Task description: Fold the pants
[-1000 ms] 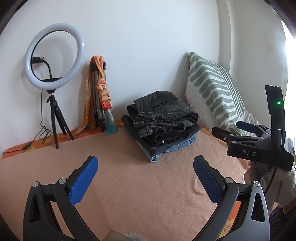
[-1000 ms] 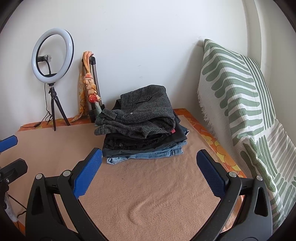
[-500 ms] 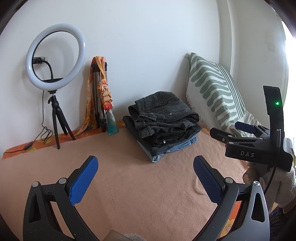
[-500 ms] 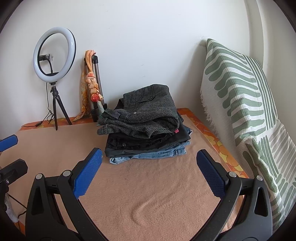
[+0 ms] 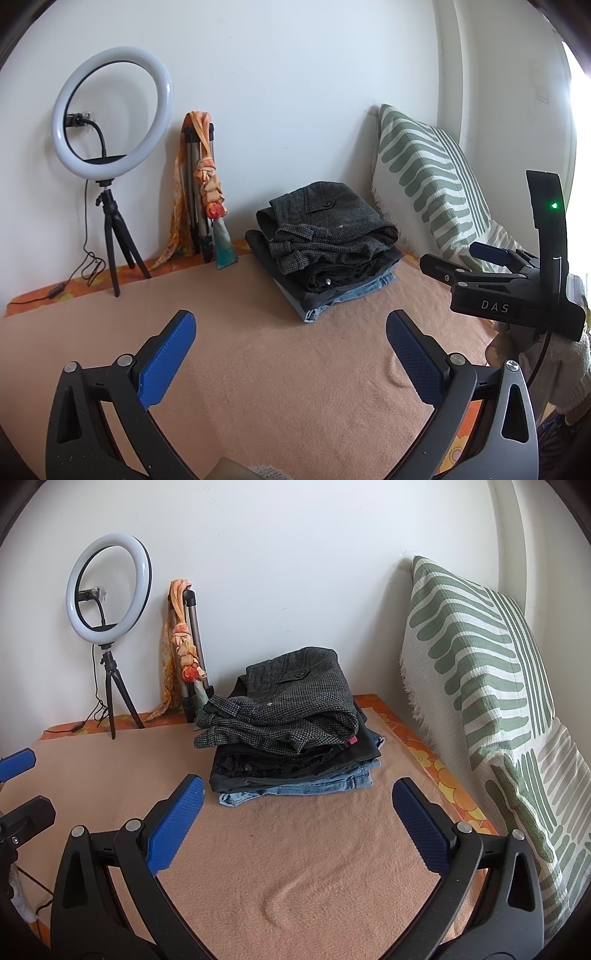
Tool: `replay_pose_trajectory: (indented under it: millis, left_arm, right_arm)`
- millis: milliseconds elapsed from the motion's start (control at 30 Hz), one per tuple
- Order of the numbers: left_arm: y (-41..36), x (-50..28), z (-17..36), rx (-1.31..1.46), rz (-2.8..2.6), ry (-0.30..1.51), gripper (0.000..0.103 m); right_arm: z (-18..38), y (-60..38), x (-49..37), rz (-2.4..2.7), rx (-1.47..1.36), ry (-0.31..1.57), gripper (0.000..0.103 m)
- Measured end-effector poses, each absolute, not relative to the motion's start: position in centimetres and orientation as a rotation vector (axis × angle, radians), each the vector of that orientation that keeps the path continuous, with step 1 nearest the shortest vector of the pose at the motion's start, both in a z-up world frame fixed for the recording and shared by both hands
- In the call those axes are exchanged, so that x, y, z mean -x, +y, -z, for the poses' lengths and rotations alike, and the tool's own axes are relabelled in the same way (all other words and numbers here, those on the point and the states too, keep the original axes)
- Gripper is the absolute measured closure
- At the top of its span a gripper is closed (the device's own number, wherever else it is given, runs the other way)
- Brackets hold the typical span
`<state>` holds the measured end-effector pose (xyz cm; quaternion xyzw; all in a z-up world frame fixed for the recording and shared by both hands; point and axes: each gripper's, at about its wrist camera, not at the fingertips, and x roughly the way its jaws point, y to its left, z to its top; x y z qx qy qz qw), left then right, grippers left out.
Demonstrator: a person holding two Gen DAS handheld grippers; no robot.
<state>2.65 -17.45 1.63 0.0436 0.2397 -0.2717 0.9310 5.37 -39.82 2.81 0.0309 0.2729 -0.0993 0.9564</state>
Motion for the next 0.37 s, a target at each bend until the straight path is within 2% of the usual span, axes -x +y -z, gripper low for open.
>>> replay_pose_trajectory:
  millis: [367]
  left_arm:
    - [-17.54, -2.53, -1.48, -0.098, 0.559, 0.500, 0.001]
  right_arm:
    - [-2.76, -39.62, -5.36, 0.202, -0.062, 0.556, 0.000]
